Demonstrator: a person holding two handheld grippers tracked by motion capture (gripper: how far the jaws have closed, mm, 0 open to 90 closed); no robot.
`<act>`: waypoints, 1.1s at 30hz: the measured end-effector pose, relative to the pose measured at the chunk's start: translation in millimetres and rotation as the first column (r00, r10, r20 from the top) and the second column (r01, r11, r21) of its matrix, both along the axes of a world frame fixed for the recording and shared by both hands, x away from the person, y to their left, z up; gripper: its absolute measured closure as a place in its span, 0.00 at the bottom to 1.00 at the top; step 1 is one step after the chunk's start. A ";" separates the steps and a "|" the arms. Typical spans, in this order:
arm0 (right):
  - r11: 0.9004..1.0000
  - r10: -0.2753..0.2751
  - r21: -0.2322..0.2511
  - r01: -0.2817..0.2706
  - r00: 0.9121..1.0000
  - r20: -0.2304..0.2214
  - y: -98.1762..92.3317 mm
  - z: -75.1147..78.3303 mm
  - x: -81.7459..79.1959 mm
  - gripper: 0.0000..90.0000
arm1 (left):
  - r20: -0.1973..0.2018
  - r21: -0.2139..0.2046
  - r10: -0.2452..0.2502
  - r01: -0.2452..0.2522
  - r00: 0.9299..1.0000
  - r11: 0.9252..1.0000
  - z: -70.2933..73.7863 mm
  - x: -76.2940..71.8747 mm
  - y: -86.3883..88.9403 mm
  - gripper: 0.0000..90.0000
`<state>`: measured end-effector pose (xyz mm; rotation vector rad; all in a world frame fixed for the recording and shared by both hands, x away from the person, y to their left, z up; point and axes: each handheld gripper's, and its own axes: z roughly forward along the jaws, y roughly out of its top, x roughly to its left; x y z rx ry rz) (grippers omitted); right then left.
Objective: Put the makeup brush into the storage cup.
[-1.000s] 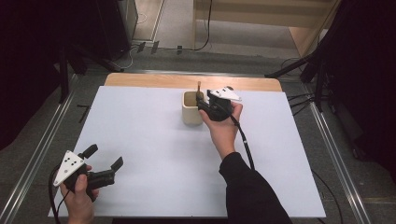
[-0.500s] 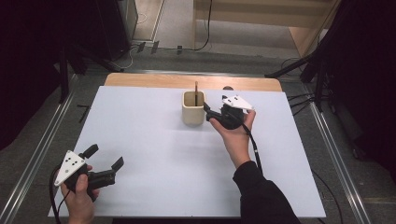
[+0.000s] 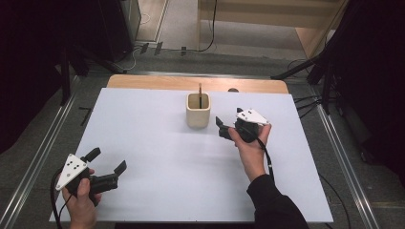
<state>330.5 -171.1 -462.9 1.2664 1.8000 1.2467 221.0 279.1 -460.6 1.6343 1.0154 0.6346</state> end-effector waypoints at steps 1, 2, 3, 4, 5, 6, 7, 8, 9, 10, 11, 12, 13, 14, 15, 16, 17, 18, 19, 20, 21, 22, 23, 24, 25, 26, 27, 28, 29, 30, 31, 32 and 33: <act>1.000 -0.002 -0.003 0.002 1.000 0.000 -1.6 -0.3 -1.8 0.16 | 0.000 0.001 0.000 0.000 1.000 1.000 0.0 0.0 -0.1 0.00; 1.000 -0.005 -0.004 0.005 1.000 0.003 -3.6 -0.7 -3.5 0.16 | 0.000 0.001 0.000 0.000 1.000 1.000 0.0 0.0 -0.2 0.00; 1.000 -0.007 0.000 0.007 1.000 0.002 -5.3 -1.0 -5.3 0.16 | 0.000 0.000 0.000 0.000 1.000 1.000 0.0 -0.1 -0.3 0.00; 1.000 -0.010 0.000 0.010 1.000 0.005 -7.0 -1.4 -7.0 0.15 | 0.000 0.001 0.001 -0.001 1.000 1.000 0.0 -0.1 -0.4 0.00; 1.000 -0.008 0.001 0.008 1.000 0.008 -8.9 -1.7 -8.8 0.15 | -0.001 0.002 0.001 -0.001 1.000 1.000 0.0 -0.1 -0.5 0.00; 1.000 -0.006 0.005 0.006 1.000 0.005 -10.8 -1.8 -10.4 0.15 | -0.001 0.002 0.001 -0.001 1.000 1.000 -0.1 -0.1 -0.6 0.00; 1.000 -0.006 0.009 0.006 1.000 0.010 -12.8 -2.0 -12.5 0.15 | -0.002 0.002 0.000 0.000 1.000 1.000 -0.1 -0.2 -0.6 0.00; 1.000 -0.006 0.009 0.006 1.000 0.013 -14.8 -2.1 -14.3 0.15 | 0.000 0.002 0.000 0.000 1.000 1.000 -0.2 -0.1 -0.6 0.00; 1.000 -0.007 0.006 0.007 1.000 0.014 -16.9 -2.1 -16.2 0.15 | -0.001 0.002 0.000 0.000 1.000 1.000 -0.2 -0.2 -0.7 0.00; 1.000 -0.008 0.006 0.008 1.000 0.016 -19.0 -2.3 -18.1 0.14 | 0.000 0.003 -0.001 0.001 1.000 1.000 -0.2 -0.2 -0.6 0.00; 1.000 -0.008 0.005 0.008 1.000 0.018 -21.5 -2.5 -20.1 0.14 | -0.001 0.003 -0.002 0.002 1.000 1.000 -0.2 -0.3 -0.7 0.00; 1.000 -0.010 0.005 0.010 1.000 0.018 -23.8 -2.6 -22.0 0.12 | 0.000 0.004 -0.002 0.002 1.000 1.000 -0.2 -0.2 -0.6 0.00; 1.000 -0.013 0.005 0.013 1.000 0.016 -26.8 -2.9 -24.2 0.11 | -0.001 0.003 -0.001 0.001 1.000 1.000 -0.3 -0.2 -0.6 0.00; 1.000 -0.013 0.002 0.013 1.000 0.017 -28.9 -3.2 -25.3 0.10 | 0.000 0.002 -0.001 0.001 1.000 1.000 -0.3 -0.1 -0.6 0.00; 1.000 -0.015 0.000 0.015 1.000 0.018 -31.3 -3.5 -27.2 0.10 | 0.000 0.002 0.000 0.000 1.000 1.000 -0.4 -0.1 -0.5 0.00; 1.000 -0.016 -0.002 0.016 1.000 0.016 -33.9 -3.8 -29.2 0.09 | 0.000 0.002 0.000 0.000 1.000 1.000 -0.4 -0.2 -0.4 0.00; 1.000 -0.017 0.000 0.017 1.000 0.015 -36.5 -4.1 -31.0 0.08 | 0.000 0.002 0.000 0.000 1.000 1.000 -0.4 -0.1 -0.4 0.00; 1.000 -0.018 0.001 0.018 1.000 0.015 -39.1 -4.4 -32.5 0.07 | -0.001 0.002 0.000 0.000 1.000 1.000 -0.5 -0.1 -0.5 0.00; 1.000 -0.019 -0.003 0.019 1.000 0.017 -41.9 -4.6 -34.0 0.06 | -0.001 0.001 0.000 0.000 1.000 1.000 -0.6 0.0 -0.5 0.00; 1.000 -0.021 -0.005 0.021 1.000 0.016 -44.4 -4.9 -35.9 0.04 | -0.001 0.001 0.000 0.000 1.000 1.000 -0.6 0.0 -0.5 0.00; 1.000 -0.019 -0.006 0.019 1.000 0.017 -47.1 -5.0 -37.4 0.03 | -0.001 0.001 0.000 0.000 1.000 1.000 -0.7 0.1 -0.5 0.00; 1.000 -0.018 -0.006 0.018 1.000 0.014 -49.3 -5.2 -39.2 0.02 | -0.001 0.003 0.000 0.000 1.000 1.000 -0.7 0.1 -0.5 0.00; 1.000 -0.020 -0.011 0.021 1.000 0.014 -51.6 -5.3 -40.9 0.02 | -0.001 0.003 0.000 0.000 1.000 1.000 -0.8 0.1 -0.5 0.00; 1.000 -0.020 -0.012 0.020 1.000 0.017 -53.7 -5.5 -42.6 0.01 | -0.001 0.003 0.000 0.000 1.000 1.000 -0.8 0.1 -0.5 0.00; 1.000 -0.021 -0.013 0.021 1.000 0.016 -55.6 -5.7 -44.5 0.00 | -0.002 0.005 0.000 0.000 1.000 1.000 -0.8 0.1 -0.5 0.00; 1.000 -0.023 -0.017 0.024 1.000 0.016 -57.5 -6.0 -46.4 0.00 | -0.001 0.004 0.000 0.000 1.000 1.000 -0.9 0.1 -0.5 0.00; 1.000 -0.024 -0.020 0.024 1.000 0.015 -59.3 -6.3 -48.2 0.00 | -0.001 0.004 0.000 0.000 1.000 1.000 -0.9 0.1 -0.5 0.00; 1.000 -0.022 -0.021 0.023 1.000 0.015 -61.0 -6.9 -49.9 0.00 | -0.001 0.004 0.001 -0.001 1.000 1.000 -0.9 0.1 -0.5 0.00; 0.999 -0.025 -0.020 0.026 1.000 0.015 -62.4 -7.4 -51.7 0.00 | -0.001 0.004 0.001 -0.001 1.000 1.000 -0.9 0.0 -0.4 0.00; 0.999 -0.024 -0.021 0.024 1.000 0.017 -64.2 -8.3 -53.8 0.00 | -0.001 0.004 0.000 0.000 1.000 1.000 -0.9 0.0 -0.4 0.00; 0.999 -0.024 -0.022 0.024 1.000 0.017 -65.2 -8.9 -54.9 0.00 | -0.001 0.004 0.001 -0.001 1.000 1.000 -0.9 -0.1 -0.4 0.00; 0.999 -0.024 -0.024 0.025 1.000 0.018 -66.6 -9.5 -56.4 0.00 | -0.002 0.004 0.001 0.000 1.000 1.000 -1.0 -0.1 -0.4 0.00; 0.999 -0.027 -0.026 0.028 0.999 0.017 -67.9 -10.1 -58.0 0.00 | -0.002 0.004 0.000 0.000 1.000 1.000 -1.0 -0.1 -0.5 0.00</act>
